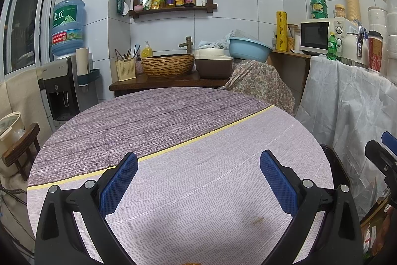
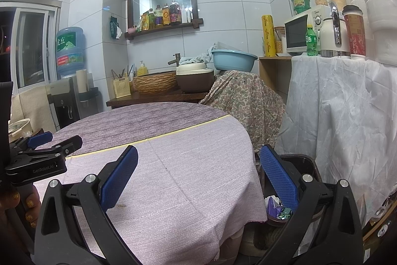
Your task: Collect trash
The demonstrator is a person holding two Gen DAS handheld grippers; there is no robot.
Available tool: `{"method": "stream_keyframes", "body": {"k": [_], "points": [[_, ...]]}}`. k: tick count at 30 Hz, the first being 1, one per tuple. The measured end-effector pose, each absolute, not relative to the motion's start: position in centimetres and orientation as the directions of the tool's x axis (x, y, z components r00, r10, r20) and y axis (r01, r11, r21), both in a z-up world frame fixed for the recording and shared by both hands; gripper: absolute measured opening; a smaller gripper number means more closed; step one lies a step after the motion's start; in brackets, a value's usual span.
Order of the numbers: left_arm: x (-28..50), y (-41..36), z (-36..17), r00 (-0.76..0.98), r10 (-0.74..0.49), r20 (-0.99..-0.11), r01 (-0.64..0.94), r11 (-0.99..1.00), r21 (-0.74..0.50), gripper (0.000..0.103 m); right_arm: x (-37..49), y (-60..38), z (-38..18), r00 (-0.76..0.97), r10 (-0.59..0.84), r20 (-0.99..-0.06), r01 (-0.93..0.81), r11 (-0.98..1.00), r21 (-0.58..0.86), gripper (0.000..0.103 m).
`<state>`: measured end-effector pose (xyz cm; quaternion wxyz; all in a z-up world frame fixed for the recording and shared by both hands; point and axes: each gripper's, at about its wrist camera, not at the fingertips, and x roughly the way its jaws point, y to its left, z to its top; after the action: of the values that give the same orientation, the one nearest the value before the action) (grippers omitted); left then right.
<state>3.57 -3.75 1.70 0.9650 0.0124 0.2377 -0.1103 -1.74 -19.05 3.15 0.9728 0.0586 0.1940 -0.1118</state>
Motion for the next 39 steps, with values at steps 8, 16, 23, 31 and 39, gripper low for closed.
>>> {"method": "stream_keyframes", "body": {"k": [8,16,23,31,39], "points": [[3.58,-3.70,1.70,0.862,-0.209,-0.461,0.219,0.975,-0.031,0.098,-1.78,-18.94,3.10,0.899,-0.194,-0.392,0.239,0.968,0.070,0.097],[3.55,-3.52,1.73,0.863,-0.208,-0.461,0.218,0.975,-0.032,0.098,-1.99,-18.57,2.71,0.898,-0.192,-0.395,0.237,0.969,0.068,0.097],[3.41,-3.41,1.82,0.865,-0.214,-0.455,0.222,0.974,-0.036,0.098,-1.92,-18.66,2.62,0.898,-0.192,-0.396,0.238,0.969,0.068,0.097],[3.46,-3.25,1.95,0.864,-0.215,-0.455,0.221,0.974,-0.040,0.098,-2.03,-18.72,2.72,0.897,-0.193,-0.397,0.239,0.969,0.068,0.097],[3.39,-3.32,2.00,0.864,-0.223,-0.451,0.227,0.973,-0.046,0.098,-2.14,-18.66,2.82,0.897,-0.190,-0.399,0.236,0.969,0.069,0.097]]}}
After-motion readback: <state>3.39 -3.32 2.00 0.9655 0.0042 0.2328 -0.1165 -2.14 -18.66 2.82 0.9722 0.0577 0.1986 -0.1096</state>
